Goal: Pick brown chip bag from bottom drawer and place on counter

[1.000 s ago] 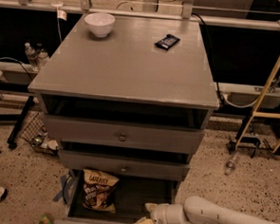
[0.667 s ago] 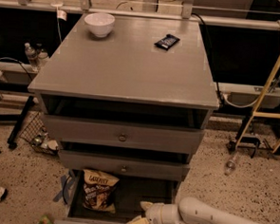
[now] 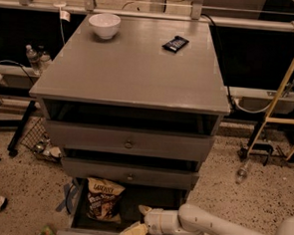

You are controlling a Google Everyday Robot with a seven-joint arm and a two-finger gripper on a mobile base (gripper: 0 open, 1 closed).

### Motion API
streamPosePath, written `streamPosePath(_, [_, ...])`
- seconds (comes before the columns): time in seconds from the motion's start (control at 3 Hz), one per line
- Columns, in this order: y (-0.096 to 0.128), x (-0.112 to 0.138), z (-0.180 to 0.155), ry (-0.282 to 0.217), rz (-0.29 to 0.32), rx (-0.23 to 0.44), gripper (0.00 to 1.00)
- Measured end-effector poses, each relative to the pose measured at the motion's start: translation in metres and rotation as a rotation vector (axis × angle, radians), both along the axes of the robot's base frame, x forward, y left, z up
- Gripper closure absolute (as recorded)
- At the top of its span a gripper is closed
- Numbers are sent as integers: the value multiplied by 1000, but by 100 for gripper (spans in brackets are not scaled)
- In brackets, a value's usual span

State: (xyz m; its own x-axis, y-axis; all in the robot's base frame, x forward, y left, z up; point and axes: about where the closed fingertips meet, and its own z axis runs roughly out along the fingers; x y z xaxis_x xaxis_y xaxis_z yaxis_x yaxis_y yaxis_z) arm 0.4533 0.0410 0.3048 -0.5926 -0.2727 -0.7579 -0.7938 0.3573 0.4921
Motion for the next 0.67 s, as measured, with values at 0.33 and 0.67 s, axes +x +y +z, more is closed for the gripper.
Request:
streamPosePath(0.33, [15, 12, -10, -45, 29, 7, 0])
streamPosePath(0.67, [28, 24, -17, -108, 53, 19, 0])
